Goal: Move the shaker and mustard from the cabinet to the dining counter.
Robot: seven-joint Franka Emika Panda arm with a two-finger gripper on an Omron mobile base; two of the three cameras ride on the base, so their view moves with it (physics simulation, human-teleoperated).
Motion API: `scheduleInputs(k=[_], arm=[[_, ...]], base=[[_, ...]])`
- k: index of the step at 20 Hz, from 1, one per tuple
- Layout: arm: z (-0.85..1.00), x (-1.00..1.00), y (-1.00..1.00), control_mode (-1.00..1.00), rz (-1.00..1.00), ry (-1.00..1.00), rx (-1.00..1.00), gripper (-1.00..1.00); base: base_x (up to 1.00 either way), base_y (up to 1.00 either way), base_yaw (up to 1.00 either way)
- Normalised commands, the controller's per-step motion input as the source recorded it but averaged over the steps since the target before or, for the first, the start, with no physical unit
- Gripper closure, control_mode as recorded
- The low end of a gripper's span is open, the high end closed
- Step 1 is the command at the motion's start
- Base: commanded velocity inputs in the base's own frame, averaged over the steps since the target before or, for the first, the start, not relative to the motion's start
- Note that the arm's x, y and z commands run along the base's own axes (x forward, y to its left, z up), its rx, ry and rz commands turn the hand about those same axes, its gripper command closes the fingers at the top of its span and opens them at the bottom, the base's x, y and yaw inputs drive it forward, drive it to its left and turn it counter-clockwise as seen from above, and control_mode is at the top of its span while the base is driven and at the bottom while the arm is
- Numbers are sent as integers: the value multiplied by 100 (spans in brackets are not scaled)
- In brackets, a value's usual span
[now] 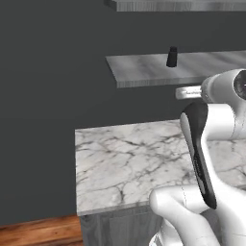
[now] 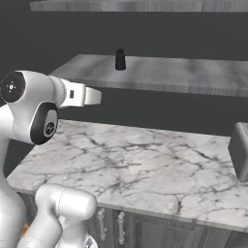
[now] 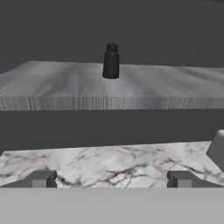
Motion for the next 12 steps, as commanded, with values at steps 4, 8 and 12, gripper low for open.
scheduleInputs(k=[4,8,12], arm=[[42,-2,-2,-100,0,-13,0,-100],[28,0,-1,-100,0,-14,3,-100],[35,2,-5,-100,0,-5,9,-100]], base=[[0,0,0],[0,0,0],[0,0,0]])
